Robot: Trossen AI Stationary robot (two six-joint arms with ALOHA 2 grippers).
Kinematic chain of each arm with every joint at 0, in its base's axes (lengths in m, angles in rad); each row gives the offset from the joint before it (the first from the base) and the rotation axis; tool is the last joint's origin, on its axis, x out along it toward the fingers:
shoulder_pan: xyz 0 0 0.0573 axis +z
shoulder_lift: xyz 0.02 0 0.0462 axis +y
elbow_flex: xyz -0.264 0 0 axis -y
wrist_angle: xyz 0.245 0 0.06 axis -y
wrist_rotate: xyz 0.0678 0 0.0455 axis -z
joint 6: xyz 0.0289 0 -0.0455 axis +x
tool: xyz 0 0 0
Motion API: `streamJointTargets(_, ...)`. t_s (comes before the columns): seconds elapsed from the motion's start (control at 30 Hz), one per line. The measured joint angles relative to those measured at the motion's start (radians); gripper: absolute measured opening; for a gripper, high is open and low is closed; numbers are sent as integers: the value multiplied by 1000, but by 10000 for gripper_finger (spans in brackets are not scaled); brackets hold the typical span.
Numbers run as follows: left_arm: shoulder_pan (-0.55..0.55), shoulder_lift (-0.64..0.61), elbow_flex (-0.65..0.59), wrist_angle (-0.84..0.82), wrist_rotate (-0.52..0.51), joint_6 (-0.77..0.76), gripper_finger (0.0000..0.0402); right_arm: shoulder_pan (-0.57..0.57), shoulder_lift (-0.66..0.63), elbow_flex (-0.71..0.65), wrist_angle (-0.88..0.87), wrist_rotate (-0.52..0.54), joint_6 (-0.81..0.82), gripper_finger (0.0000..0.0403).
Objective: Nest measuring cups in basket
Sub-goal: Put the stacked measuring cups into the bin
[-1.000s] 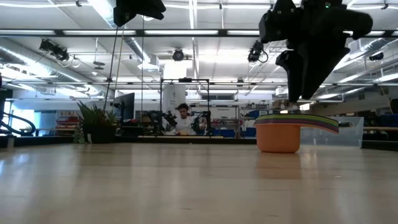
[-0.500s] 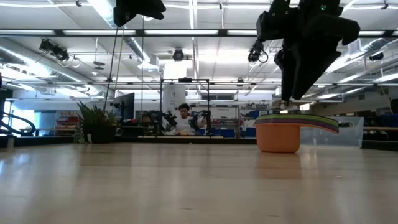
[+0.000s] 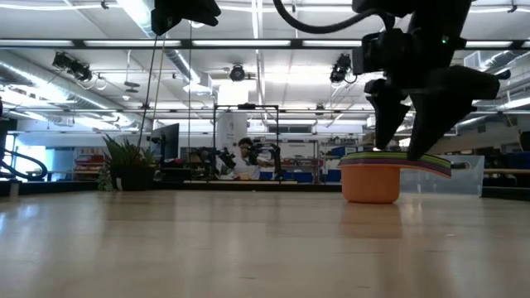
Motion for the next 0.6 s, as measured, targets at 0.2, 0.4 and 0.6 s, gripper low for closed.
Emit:
streamJointTargets(0.2, 0, 0, 0, 0, 0, 0, 87, 0, 0, -26, 12, 90, -25, 376)
streamJointTargets(0.4, 0, 0, 0, 0, 0, 0, 87, -10, 0, -64, 83, 114, -98, 376)
streamJointTargets(0.6, 0, 0, 0, 0, 0, 0, 87, -23, 0, -122, 157, 130, -175, 376)
